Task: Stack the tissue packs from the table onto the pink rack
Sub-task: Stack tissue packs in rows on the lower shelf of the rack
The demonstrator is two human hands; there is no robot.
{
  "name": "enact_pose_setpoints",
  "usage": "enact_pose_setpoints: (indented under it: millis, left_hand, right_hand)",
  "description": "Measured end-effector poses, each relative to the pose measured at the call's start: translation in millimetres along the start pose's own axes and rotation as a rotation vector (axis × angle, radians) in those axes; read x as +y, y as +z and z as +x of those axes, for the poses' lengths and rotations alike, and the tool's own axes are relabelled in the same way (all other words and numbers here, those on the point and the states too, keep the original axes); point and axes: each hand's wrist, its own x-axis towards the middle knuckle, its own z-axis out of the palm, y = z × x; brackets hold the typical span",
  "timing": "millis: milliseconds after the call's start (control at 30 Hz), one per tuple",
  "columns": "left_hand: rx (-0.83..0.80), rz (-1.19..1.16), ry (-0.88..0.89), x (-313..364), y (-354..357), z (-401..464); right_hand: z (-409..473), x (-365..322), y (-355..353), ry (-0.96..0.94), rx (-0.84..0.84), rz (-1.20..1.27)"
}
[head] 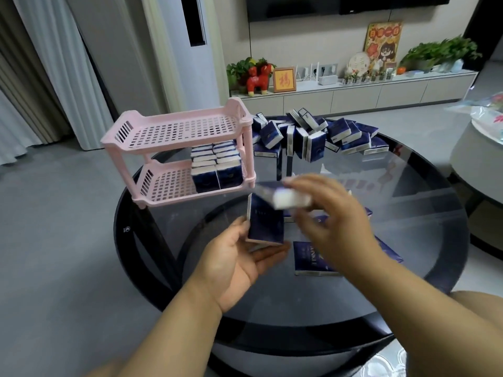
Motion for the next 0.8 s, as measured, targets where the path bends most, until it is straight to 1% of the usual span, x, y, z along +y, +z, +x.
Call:
enact_pose_setpoints:
  millis: [33,67,100,167,267,333,400,433,500,567,633,700,733,800]
  left_hand:
    - [-0.03,-0.021,0.0,-0.4,1.4,-0.4]
    - [-0.052,-0.041,0.005,-0.5,1.9,-0.3]
    - [-0.067,-0.056,0.013,0.2,1.7,-0.6]
    - [-0.073,-0.022,0.042,2.6,-1.3,0.1]
    - [0.0,0.114,0.103,1.7,-7.3,3.1]
    - [0.046,0.178,0.172,0.3,-9.7,4.5]
    - [0.085,0.255,0.274,2.0,-13.3,6.6]
    - [0.106,0.331,0.329,4.0,-13.8,6.6]
    - [0.165,0.51,0.417,8.4,-18.2,7.1]
    - [0.251,0.65,0.453,12.5,-22.7,6.6]
    - [0.313,0.782,0.472,15.6,-26.6,5.5]
    - [0.34,0.885,0.467,17.8,-29.2,5.7]
    - [0.343,0.925,0.455,18.1,-31.1,6.7]
    - [0.335,0.979,0.411,17.2,-36.1,9.8]
  right_hand:
    - [-4.1,0.5,3.6,-0.135,-0.101,-0.112]
    - [-7.6,0.0,6.7,-0.195,-0.206,-0.183]
    - [-11.1,-0.2,9.4,-0.213,-0.285,-0.229]
    - [-14.7,-1.6,11.3,-0.232,-0.346,-0.258]
    - [-12.1,-6.4,10.3,-0.241,-0.358,-0.19]
    - [-7.7,-6.6,7.5,-0.176,-0.256,-0.201]
    - [2.9,-5.7,-1.1,0.006,-0.125,-0.328]
    - [8.4,-3.2,-7.3,0.121,-0.109,-0.427]
    - [14.3,7.5,-18.6,0.322,-0.171,-0.639]
    - [13.2,14.3,-24.1,0.44,-0.301,-0.793]
    - [9.0,17.1,-21.5,0.497,-0.425,-0.88]
    - [5.4,17.2,-16.1,0.484,-0.502,-0.919]
    - [5.4,15.6,-14.4,0.464,-0.5,-0.912]
    - [8.0,9.5,-14.5,0.428,-0.388,-0.812]
